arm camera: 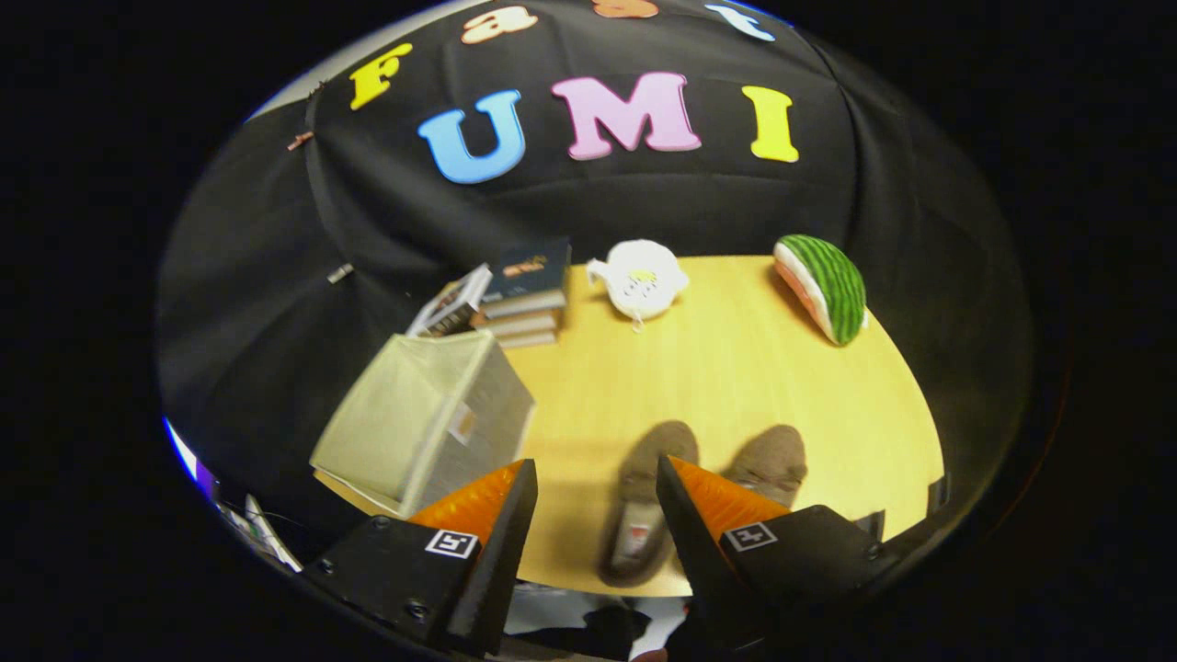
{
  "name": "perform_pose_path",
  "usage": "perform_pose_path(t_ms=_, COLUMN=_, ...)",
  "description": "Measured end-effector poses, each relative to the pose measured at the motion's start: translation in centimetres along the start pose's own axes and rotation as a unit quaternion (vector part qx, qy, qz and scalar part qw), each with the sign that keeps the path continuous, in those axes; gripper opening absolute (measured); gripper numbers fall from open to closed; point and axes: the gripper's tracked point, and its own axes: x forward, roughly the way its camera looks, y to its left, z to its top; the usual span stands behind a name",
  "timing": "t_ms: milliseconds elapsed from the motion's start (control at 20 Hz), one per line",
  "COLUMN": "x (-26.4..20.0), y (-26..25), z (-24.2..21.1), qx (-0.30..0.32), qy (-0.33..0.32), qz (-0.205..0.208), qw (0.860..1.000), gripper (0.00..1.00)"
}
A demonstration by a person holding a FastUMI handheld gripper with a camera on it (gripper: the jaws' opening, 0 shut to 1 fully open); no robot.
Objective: Open the storage box then place both shoes into the box .Put the left shoe in first, then the right shoe, with the right side of both shoes facing outward in a uniform manner.
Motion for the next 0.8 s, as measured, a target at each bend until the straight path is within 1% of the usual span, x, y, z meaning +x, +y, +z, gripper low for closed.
perform_pose_path(t_ms=150, x=1.6, y=-2.8, z=-3.9, qx=-0.018, qy=0.045, qz=-0.035, qw=0.998, gripper=0.82)
perform_pose_path(t_ms=250, x=3.0, y=-4.0, z=-5.8, qx=-0.026, qy=0.067, qz=-0.045, qw=0.996, gripper=0.82)
perform_pose_path(t_ms=350, x=4.6, y=-4.6, z=-7.0, qx=-0.021, qy=0.081, qz=-0.048, qw=0.995, gripper=0.81)
perform_pose_path(t_ms=550, x=7.7, y=-5.2, z=-7.9, qx=-0.001, qy=0.092, qz=-0.050, qw=0.994, gripper=0.72)
perform_pose_path(t_ms=700, x=9.7, y=-5.8, z=-8.2, qx=0.002, qy=0.101, qz=-0.066, qw=0.993, gripper=0.60)
perform_pose_path(t_ms=800, x=10.9, y=-6.0, z=-8.4, qx=0.003, qy=0.110, qz=-0.081, qw=0.991, gripper=0.56)
